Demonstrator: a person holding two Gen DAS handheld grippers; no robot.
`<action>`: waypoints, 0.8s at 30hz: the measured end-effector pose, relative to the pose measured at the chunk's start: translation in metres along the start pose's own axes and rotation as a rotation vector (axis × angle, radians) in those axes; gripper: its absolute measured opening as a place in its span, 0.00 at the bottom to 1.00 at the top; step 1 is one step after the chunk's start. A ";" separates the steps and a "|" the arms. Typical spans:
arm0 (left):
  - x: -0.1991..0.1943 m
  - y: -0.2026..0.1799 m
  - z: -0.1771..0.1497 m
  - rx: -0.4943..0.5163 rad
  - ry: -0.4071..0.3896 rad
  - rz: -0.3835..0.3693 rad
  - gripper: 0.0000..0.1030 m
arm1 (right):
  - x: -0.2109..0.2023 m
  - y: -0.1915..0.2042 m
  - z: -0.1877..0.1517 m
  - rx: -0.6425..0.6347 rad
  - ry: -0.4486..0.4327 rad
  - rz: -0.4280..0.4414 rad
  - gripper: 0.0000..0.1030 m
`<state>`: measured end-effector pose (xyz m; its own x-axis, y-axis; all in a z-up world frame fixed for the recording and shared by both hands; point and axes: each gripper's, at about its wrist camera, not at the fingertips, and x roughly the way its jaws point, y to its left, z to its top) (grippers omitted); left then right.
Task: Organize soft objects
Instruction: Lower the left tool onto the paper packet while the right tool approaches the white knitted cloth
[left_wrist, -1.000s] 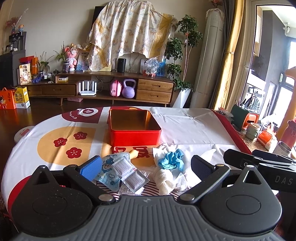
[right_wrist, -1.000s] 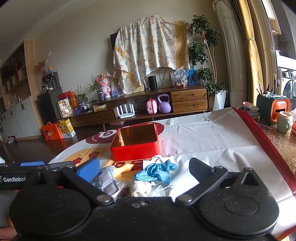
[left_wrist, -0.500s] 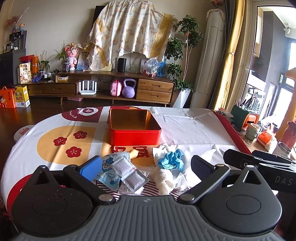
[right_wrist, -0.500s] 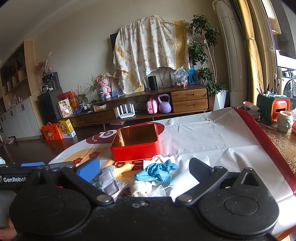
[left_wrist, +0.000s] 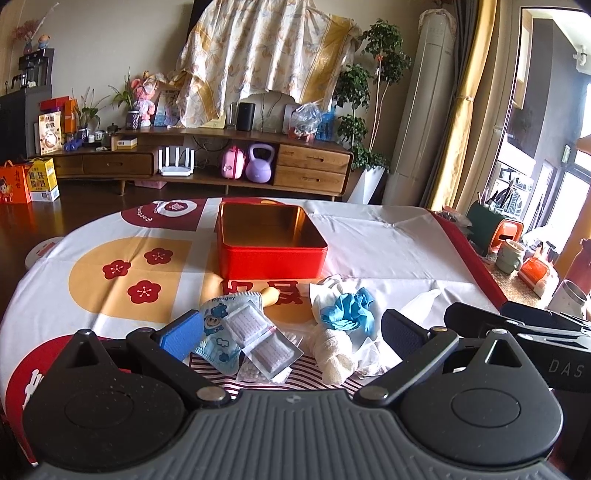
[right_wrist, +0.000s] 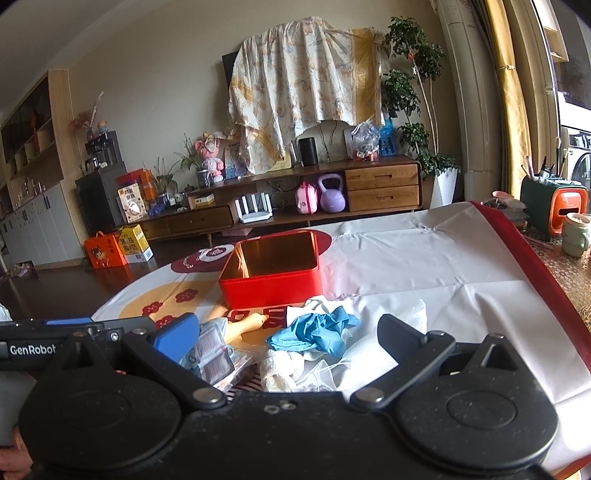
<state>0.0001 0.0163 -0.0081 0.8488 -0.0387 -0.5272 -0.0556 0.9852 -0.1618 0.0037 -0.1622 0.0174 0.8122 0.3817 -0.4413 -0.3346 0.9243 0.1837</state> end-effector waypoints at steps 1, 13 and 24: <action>0.003 0.001 0.000 -0.001 0.004 0.000 1.00 | 0.003 -0.001 0.000 -0.001 0.004 0.002 1.00; 0.057 0.030 0.002 -0.044 0.037 0.132 1.00 | 0.050 -0.015 -0.012 -0.086 0.119 0.031 0.99; 0.114 0.028 -0.014 -0.020 0.177 0.109 0.99 | 0.097 0.002 -0.029 -0.259 0.241 0.135 0.89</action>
<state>0.0876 0.0370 -0.0846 0.7318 0.0377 -0.6805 -0.1542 0.9817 -0.1114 0.0678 -0.1236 -0.0501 0.6272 0.4612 -0.6277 -0.5656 0.8237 0.0401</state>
